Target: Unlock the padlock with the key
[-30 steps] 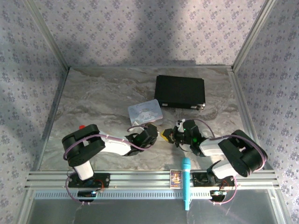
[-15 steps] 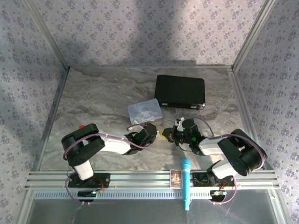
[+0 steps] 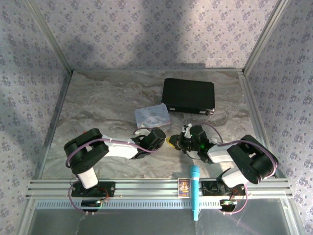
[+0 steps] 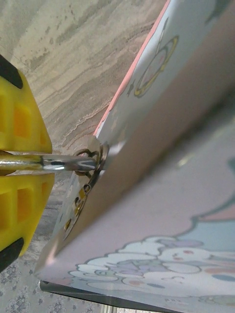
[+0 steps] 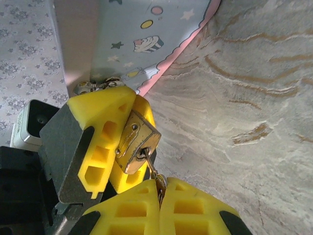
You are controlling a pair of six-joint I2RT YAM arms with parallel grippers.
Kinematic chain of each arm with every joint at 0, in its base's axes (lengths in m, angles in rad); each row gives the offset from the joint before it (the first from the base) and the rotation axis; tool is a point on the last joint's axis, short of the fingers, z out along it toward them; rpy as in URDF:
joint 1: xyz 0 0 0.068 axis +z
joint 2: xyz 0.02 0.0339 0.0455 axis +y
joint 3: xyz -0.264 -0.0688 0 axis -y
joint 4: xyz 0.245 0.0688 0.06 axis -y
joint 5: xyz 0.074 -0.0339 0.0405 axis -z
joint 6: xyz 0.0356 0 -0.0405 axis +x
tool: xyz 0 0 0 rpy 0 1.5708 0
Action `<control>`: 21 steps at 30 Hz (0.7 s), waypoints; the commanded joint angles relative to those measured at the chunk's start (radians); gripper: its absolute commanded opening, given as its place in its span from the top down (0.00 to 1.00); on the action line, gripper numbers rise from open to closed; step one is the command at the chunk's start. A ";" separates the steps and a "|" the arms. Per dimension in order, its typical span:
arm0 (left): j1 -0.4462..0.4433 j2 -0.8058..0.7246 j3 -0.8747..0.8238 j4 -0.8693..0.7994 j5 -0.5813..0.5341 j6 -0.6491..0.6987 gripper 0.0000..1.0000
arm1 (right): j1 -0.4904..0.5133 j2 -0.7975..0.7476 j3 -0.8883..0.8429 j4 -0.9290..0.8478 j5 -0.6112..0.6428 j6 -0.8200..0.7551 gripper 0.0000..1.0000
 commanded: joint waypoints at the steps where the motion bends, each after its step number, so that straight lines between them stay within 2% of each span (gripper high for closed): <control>1: -0.034 0.018 0.044 0.061 0.217 -0.046 1.00 | 0.022 -0.033 0.039 0.207 -0.056 0.029 1.00; 5: -0.034 0.023 0.037 0.105 0.238 -0.053 1.00 | 0.011 -0.014 0.048 0.182 -0.066 0.011 1.00; 12: -0.052 0.004 0.014 0.192 0.266 -0.056 1.00 | -0.047 0.107 0.081 0.250 -0.124 0.027 1.00; 18: -0.052 0.003 -0.010 0.211 0.259 -0.053 1.00 | -0.066 0.150 0.068 0.309 -0.145 0.047 1.00; 21: -0.052 0.019 -0.017 0.258 0.250 -0.012 1.00 | -0.082 0.167 0.080 0.317 -0.200 0.058 1.00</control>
